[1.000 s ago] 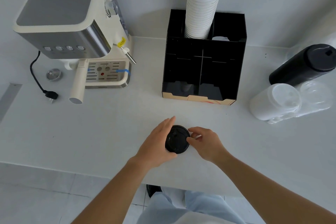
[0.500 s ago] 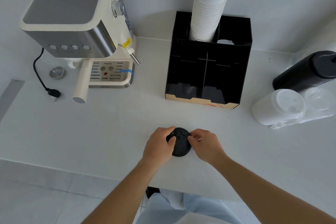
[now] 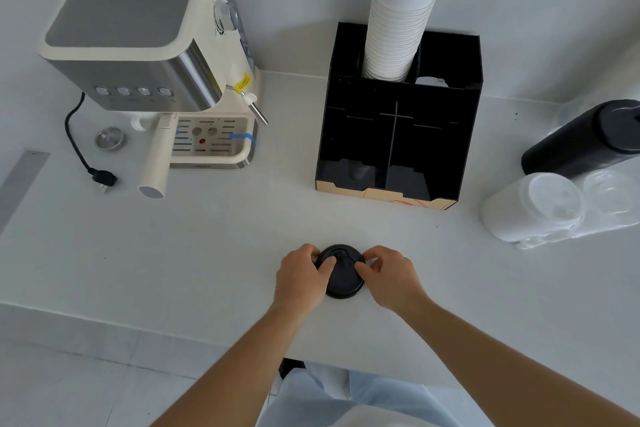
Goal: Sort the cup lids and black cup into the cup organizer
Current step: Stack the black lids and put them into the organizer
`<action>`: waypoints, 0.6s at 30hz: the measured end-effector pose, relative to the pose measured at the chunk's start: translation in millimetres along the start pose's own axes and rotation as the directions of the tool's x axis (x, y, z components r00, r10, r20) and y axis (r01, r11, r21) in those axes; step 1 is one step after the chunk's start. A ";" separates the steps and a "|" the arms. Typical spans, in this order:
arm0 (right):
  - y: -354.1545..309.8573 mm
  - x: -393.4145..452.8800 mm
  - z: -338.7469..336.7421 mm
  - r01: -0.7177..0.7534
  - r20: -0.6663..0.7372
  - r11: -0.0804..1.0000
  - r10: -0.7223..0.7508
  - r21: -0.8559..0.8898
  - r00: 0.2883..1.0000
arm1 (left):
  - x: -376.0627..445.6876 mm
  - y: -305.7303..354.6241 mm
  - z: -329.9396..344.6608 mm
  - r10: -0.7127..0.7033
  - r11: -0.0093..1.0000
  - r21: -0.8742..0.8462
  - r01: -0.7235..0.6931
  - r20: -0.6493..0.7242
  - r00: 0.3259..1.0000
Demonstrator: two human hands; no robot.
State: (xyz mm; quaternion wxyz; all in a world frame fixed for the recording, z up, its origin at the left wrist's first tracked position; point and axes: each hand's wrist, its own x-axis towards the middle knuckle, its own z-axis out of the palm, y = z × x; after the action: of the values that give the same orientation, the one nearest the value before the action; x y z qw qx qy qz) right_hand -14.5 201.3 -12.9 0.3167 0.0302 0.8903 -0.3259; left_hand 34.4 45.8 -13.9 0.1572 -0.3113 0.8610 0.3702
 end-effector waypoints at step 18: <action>-13.5 -1.5 -32.8 -0.086 0.008 0.939 0.089 0.334 0.996 | -4.2 13.7 -17.4 -0.085 0.838 -0.526 0.143 0.133 0.988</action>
State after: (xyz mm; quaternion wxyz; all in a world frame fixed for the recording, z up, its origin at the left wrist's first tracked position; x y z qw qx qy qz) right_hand -34.6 210.6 14.8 0.3182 0.1239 0.8211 -0.4574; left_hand 27.9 42.1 7.4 0.1308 -0.3738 0.6946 0.6006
